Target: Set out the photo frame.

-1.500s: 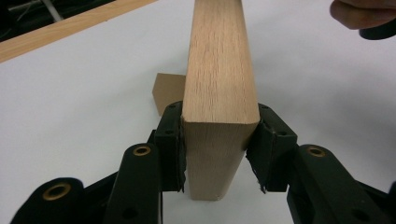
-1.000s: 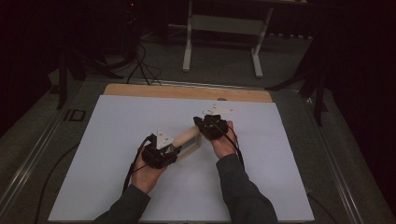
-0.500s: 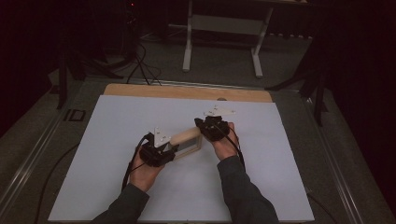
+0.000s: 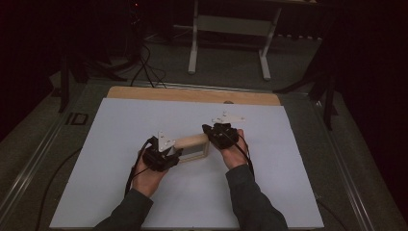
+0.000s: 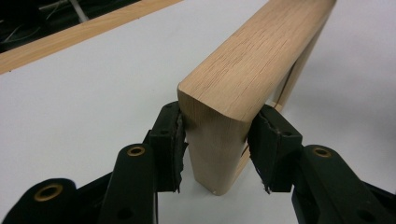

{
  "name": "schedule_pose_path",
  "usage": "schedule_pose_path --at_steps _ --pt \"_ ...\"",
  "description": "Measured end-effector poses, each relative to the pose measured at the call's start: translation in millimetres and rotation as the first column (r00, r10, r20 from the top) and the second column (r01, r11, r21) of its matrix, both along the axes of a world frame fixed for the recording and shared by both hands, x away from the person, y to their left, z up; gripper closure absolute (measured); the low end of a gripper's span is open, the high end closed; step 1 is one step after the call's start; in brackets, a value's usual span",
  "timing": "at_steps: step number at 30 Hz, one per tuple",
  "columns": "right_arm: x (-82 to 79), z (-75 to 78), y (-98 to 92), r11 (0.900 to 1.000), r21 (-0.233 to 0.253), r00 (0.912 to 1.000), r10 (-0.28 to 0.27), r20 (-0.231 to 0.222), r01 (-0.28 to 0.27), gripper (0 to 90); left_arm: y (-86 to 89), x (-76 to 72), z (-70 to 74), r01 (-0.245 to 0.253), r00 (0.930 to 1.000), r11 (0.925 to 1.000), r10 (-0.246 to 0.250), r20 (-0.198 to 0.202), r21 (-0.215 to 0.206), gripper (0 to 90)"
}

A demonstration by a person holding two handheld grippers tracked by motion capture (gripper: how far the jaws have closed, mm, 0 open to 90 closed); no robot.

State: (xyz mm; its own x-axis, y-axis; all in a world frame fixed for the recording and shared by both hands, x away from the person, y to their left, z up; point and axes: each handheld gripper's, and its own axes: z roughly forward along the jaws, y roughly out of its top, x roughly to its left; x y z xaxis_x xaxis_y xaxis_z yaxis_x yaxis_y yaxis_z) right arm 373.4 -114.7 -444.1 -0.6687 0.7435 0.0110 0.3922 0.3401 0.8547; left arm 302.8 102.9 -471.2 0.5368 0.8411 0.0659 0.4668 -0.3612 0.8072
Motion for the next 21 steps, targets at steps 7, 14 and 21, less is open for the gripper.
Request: schedule_pose_path --at_steps 7,14,21 --pt "-3.7 -1.0 -2.9 1.0 0.008 1.0 0.007 0.002 -0.007 89.6 1.5 1.3 -2.5 -0.034 0.9994 0.9994 0.034 -0.011 0.008 56.7" --pt "-2.9 -0.5 -4.6 1.0 -0.001 1.0 0.008 0.005 -0.008 82.8 3.4 2.8 -4.6 -0.022 0.9993 0.9996 0.022 -0.031 -0.017 56.0" --pt "-4.1 2.7 -11.5 0.999 0.045 0.9997 0.024 0.009 -0.025 74.9 4.0 4.2 -6.3 -0.02 0.9989 0.9996 0.019 -0.042 -0.02 55.7"
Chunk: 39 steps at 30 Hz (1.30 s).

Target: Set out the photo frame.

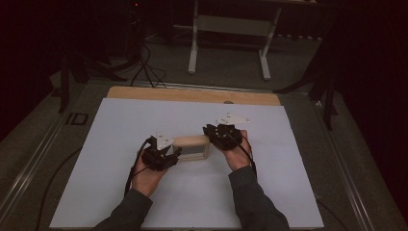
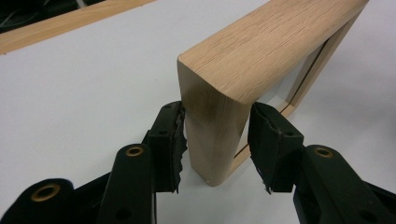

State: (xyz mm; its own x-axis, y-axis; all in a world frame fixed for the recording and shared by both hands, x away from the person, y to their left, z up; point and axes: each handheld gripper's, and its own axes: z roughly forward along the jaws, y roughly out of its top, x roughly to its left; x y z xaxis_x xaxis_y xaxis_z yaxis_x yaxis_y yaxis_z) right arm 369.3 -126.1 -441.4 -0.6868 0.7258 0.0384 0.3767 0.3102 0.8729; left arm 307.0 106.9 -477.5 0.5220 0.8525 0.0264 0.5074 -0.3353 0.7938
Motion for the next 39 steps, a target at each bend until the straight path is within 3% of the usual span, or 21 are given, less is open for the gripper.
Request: schedule_pose_path --at_steps 5,11,15,27,32,39 --pt "-3.7 3.4 -4.8 1.0 0.011 0.9996 0.027 0.008 -0.027 67.2 0.4 0.2 -0.2 0.0 1.0 1.0 0.0 -0.003 -0.002 55.9" --pt "-11.5 4.2 -7.0 0.995 -0.003 0.9954 0.095 0.015 -0.095 49.2 0.5 0.5 -0.8 0.001 1.0 1.0 -0.001 -0.006 -0.005 55.9" --pt "-15.4 -8.1 -7.3 0.99 -0.013 0.99 0.141 -0.002 -0.141 41.6 0.8 0.6 -1.0 0.003 1.0 1.0 -0.003 -0.007 -0.007 55.9" --pt "-10.9 -26.9 -2.6 0.982 -0.042 0.9819 0.184 -0.046 -0.186 32.9 0.9 0.2 -0.9 0.0 1.0 1.0 0.0 0.004 -0.007 56.6" --pt "-7.5 -36.6 1.5 0.98 -0.065 0.9807 0.183 -0.07 -0.187 32.7 1.1 0.3 -0.8 0.001 1.0 1.0 -0.001 0.004 -0.007 56.7" --pt "-5.8 -38.6 0.3 0.982 -0.049 0.9813 0.178 -0.074 -0.182 37.7 2.5 1.1 -0.6 0.004 1.0 0.9998 -0.004 -0.001 -0.02 56.8"
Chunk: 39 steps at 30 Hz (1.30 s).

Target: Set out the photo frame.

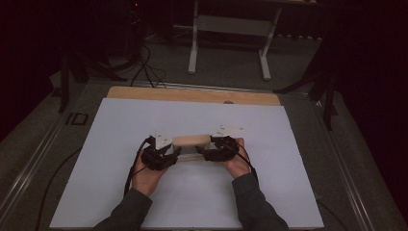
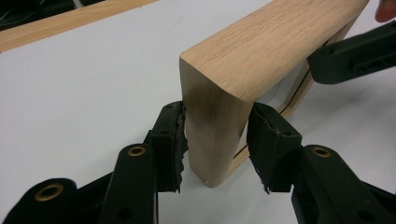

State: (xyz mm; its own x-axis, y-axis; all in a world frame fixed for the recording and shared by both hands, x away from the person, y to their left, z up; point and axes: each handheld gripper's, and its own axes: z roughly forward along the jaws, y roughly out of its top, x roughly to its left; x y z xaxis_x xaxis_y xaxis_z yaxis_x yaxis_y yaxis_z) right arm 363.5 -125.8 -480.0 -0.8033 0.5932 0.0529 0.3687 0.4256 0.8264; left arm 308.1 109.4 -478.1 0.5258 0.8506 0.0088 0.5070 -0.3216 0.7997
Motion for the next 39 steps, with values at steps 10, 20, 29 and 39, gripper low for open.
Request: schedule_pose_path --at_steps 10,20,29,39 --pt "0.1 1.3 -3.5 1.0 0.001 1.0 0.002 0.004 -0.002 44.4 9.4 3.3 5.8 -0.006 1.0 0.9973 0.006 0.001 -0.074 64.7" --pt "0.7 0.6 -5.1 1.0 0.009 1.0 0.001 0.007 -0.001 46.9 12.3 10.7 1.3 0.027 0.9996 0.9964 -0.027 0.004 -0.081 60.7" --pt "0.4 1.4 -8.2 1.0 0.012 0.9999 -0.001 0.011 0.0 47.1 10.8 16.1 -0.1 0.067 0.9976 0.9959 -0.066 0.019 -0.061 52.8" --pt "2.6 1.9 -10.1 0.999 0.026 0.9992 -0.036 0.016 0.036 51.5 15.7 22.8 2.3 0.057 0.9981 0.9947 -0.055 0.026 -0.085 63.2"
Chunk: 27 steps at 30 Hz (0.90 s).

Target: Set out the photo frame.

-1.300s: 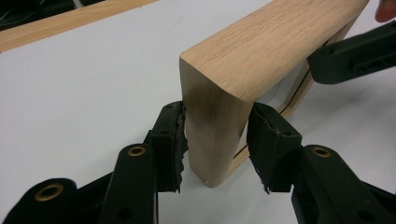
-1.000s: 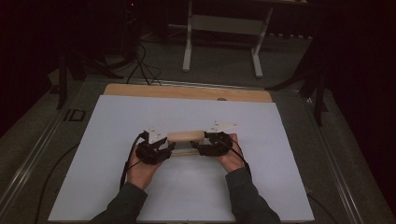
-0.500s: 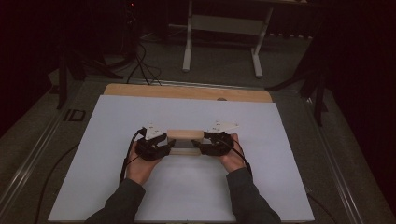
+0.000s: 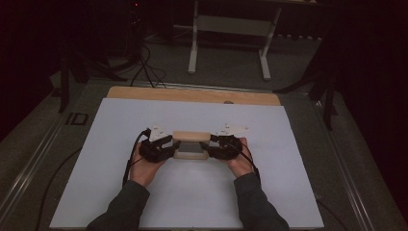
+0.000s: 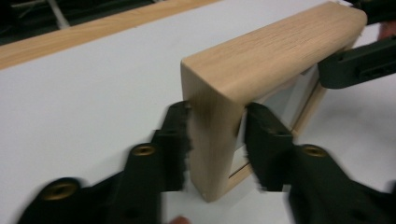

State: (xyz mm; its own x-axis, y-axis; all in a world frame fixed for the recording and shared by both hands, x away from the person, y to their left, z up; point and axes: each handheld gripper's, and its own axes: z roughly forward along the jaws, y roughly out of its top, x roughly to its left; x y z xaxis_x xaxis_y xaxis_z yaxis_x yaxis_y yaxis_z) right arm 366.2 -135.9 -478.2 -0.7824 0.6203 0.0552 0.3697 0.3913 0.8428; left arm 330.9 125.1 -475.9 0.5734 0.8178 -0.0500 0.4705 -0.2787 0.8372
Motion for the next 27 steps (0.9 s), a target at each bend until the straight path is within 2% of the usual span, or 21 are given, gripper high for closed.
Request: schedule_pose_path --at_steps 1,8,17,22,24,27 --pt "0.4 -0.1 -0.1 1.0 0.001 1.0 -0.004 -0.002 0.004 51.7 0.4 1.1 0.0 -0.001 1.0 0.9999 0.001 -0.005 -0.01 63.3" --pt "3.8 -1.6 -0.5 1.0 0.01 0.9999 -0.008 -0.012 0.009 51.9 -0.6 5.0 -0.6 0.002 0.9999 0.9999 -0.002 -0.01 -0.014 59.6" --pt "4.6 -1.7 -2.5 1.0 0.003 0.9999 -0.006 -0.012 0.006 50.5 -2.6 13.1 -1.6 0.036 0.9993 0.9986 -0.036 -0.005 -0.038 47.7" --pt "4.2 0.2 -5.6 1.0 0.003 0.9998 -0.013 -0.012 0.013 50.7 2.4 19.5 -3.8 0.06 0.9979 0.9945 -0.062 -0.02 -0.086 47.6" --pt "4.2 0.5 -6.1 1.0 0.004 0.9999 -0.013 -0.011 0.013 51.1 4.4 20.9 -4.3 0.064 0.9975 0.9936 -0.066 -0.025 -0.093 48.5" --pt "5.1 0.9 -6.4 1.0 0.004 0.9999 -0.008 -0.01 0.008 57.1 4.4 20.9 -4.2 0.064 0.9976 0.9942 -0.066 -0.023 -0.087 50.6"
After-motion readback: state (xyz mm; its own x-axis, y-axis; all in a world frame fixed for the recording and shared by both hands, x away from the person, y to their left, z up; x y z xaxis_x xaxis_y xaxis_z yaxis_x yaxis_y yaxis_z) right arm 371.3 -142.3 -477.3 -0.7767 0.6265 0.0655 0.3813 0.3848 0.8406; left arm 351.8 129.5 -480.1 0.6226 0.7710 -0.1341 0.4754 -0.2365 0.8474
